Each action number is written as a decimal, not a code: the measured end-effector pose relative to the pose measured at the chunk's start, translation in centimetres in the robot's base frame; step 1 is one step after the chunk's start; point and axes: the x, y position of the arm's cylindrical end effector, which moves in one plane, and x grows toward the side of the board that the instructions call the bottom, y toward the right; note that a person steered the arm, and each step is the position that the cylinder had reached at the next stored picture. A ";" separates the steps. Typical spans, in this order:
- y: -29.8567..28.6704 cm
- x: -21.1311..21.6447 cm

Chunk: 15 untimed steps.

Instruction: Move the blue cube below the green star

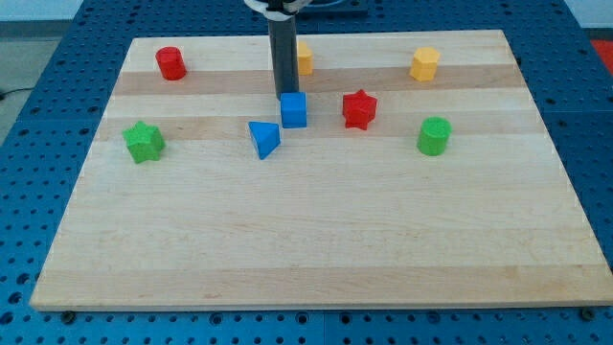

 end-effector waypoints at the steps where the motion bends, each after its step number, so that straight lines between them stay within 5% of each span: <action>1: -3.5 0.0; 3: -4.7 0.3; 6: 6.9 3.2; 8: 3.3 1.9; 10: 6.1 5.8; 12: 1.1 1.6; 15: 7.3 10.8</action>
